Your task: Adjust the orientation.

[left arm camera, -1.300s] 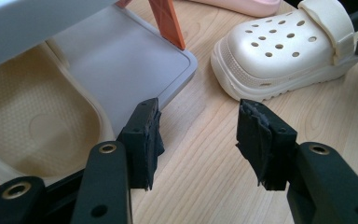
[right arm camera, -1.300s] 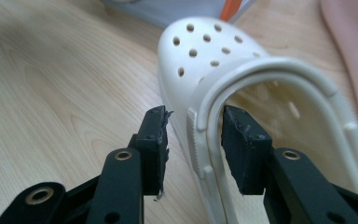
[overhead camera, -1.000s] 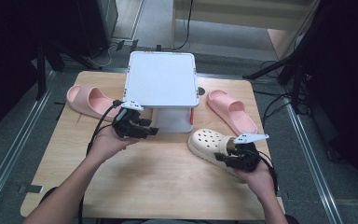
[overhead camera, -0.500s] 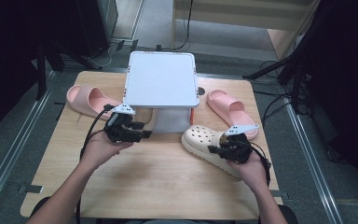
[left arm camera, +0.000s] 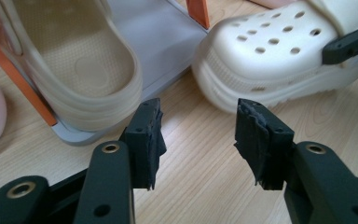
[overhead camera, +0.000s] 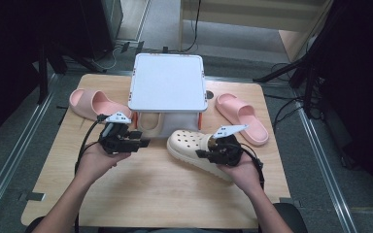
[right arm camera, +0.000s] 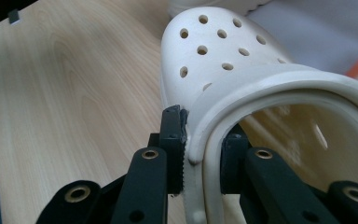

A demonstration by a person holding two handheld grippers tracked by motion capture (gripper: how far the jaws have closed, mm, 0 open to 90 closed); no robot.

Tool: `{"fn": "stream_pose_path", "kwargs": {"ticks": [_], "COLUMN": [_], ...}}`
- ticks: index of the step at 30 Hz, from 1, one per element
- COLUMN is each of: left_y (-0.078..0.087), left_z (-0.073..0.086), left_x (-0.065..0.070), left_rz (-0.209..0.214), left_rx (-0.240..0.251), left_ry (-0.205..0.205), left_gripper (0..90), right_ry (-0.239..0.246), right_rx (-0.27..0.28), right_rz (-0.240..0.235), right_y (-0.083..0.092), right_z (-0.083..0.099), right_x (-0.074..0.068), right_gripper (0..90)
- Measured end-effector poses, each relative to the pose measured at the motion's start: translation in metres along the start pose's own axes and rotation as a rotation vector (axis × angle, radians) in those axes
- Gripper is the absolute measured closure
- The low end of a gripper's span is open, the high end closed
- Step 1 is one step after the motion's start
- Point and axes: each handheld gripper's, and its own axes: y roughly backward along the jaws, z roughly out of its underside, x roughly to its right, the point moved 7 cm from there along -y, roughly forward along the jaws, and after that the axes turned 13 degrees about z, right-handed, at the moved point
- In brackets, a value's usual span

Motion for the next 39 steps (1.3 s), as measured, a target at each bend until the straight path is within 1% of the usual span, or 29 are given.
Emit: {"fn": "stream_pose_path", "kwargs": {"ticks": [2, 4, 5, 8, 11, 16, 19, 21, 25, 26, 28, 32, 33, 34, 35, 36, 37, 39], "left_y": [0.001, 0.000, 0.000, -0.001, -0.003, -0.008, -0.010, -0.011, -0.012, -0.012, -0.014, -0.016, -0.016, -0.016, -0.016, -0.017, -0.018, -0.021], "left_z": [0.002, 0.004, 0.005, 0.008, 0.009, 0.011, 0.011, 0.011, 0.010, 0.009, 0.009, 0.007, 0.007, 0.007, 0.007, 0.007, 0.007, 0.009], "left_x": [0.000, 0.001, 0.001, 0.002, 0.003, 0.003, 0.004, 0.004, 0.005, 0.006, 0.007, 0.008, 0.009, 0.010, 0.010, 0.011, 0.012, 0.012], "left_rz": [-0.005, 0.002, 0.003, 0.009, 0.016, 0.024, 0.028, 0.035, 0.044, 0.045, 0.045, 0.038, 0.037, 0.037, 0.034, 0.033, 0.032, 0.027], "left_rx": [-0.001, -0.001, -0.002, -0.010, -0.014, -0.037, -0.038, -0.038, -0.034, -0.032, -0.031, -0.031, -0.022, -0.018, -0.014, -0.013, -0.004, -0.004], "left_ry": [-0.001, 0.007, 0.004, 0.001, 0.001, -0.006, -0.007, -0.010, -0.030, -0.031, -0.034, -0.035, -0.031, -0.031, -0.031, -0.034, -0.026, -0.020], "left_gripper": [53.9, 56.5, 58.1, 63.0, 66.1, 65.7, 66.5, 67.2, 68.0, 68.5, 69.8, 75.1, 76.2, 77.5, 78.3, 79.2, 80.1, 81.6], "right_ry": [0.006, 0.013, 0.018, 0.018, 0.023, 0.036, 0.050, 0.048, 0.039, 0.040, 0.051, 0.052, 0.052, 0.055, 0.057, 0.053, 0.048, 0.033], "right_rx": [-0.006, -0.016, -0.017, -0.024, -0.030, -0.042, -0.050, -0.050, -0.024, -0.018, -0.010, 0.013, 0.018, 0.030, 0.037, 0.046, 0.058, 0.076], "right_rz": [-0.014, -0.024, -0.030, -0.039, -0.047, -0.058, -0.069, -0.073, -0.072, -0.062, -0.053, -0.045, -0.040, -0.023, -0.016, -0.005, 0.011, 0.035], "right_y": [-0.006, -0.010, -0.013, -0.019, -0.027, -0.036, -0.038, -0.038, -0.030, -0.027, -0.020, -0.002, 0.001, 0.005, 0.007, 0.010, 0.013, 0.015], "right_z": [-0.003, -0.005, -0.006, -0.008, -0.007, -0.002, 0.001, 0.002, -0.001, -0.002, -0.003, -0.003, -0.003, -0.004, -0.004, -0.005, -0.006, -0.009], "right_x": [-0.006, -0.013, -0.016, -0.023, -0.030, -0.037, -0.040, -0.041, -0.038, -0.036, -0.034, -0.028, -0.027, -0.023, -0.020, -0.016, -0.011, 0.000], "right_gripper": [77.1, 77.1, 77.1, 77.0, 76.9, 77.0, 76.5, 74.9, 68.8, 68.1, 67.4, 67.4, 67.8, 68.1, 68.8, 70.7, 73.8, 81.2]}}
